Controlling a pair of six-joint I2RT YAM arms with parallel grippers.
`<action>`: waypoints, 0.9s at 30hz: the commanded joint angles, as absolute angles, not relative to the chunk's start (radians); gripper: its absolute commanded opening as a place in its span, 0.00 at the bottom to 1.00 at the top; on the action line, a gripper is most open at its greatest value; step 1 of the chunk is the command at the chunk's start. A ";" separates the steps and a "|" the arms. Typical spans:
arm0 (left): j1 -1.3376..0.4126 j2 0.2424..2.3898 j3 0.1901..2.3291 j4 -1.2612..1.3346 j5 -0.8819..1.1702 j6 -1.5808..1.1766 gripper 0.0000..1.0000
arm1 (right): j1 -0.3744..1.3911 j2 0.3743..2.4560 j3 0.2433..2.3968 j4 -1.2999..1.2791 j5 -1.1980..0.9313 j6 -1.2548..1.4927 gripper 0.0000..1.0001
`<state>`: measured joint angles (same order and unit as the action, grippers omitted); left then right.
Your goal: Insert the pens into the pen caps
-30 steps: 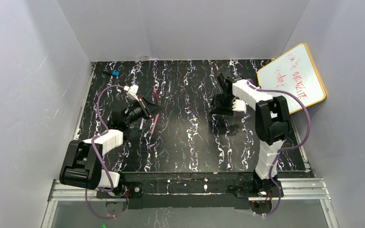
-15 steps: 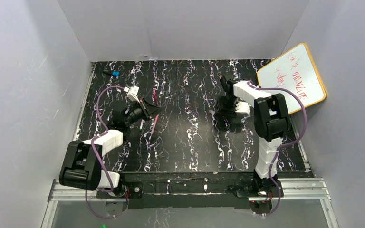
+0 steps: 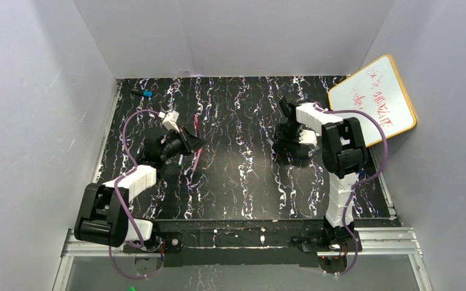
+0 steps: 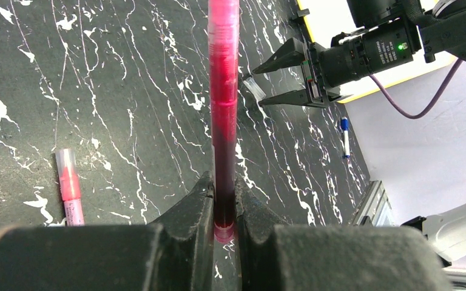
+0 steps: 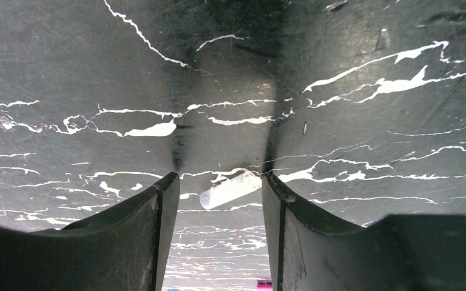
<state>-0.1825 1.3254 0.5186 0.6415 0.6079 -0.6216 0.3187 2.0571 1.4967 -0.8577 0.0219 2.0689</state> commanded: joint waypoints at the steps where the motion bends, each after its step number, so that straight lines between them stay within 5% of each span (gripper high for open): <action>1: -0.189 1.308 0.554 0.630 0.604 -0.598 0.00 | 0.321 2.082 1.529 -0.876 0.044 2.342 0.59; 5: -0.188 1.310 0.554 0.627 0.607 -0.596 0.00 | 0.322 2.087 1.535 -0.888 0.050 2.339 0.52; 14: -0.192 1.312 0.559 0.613 0.609 -0.588 0.00 | 0.328 2.100 1.549 -0.897 0.051 2.327 0.19; 27: -0.194 1.316 0.572 0.588 0.612 -0.567 0.00 | 0.327 2.064 1.598 -0.946 0.168 2.260 0.02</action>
<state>-0.1902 1.3258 0.5350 0.6075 0.6086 -0.5980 0.3275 2.0769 1.5341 -0.8646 0.0628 2.0701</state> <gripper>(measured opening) 0.091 0.230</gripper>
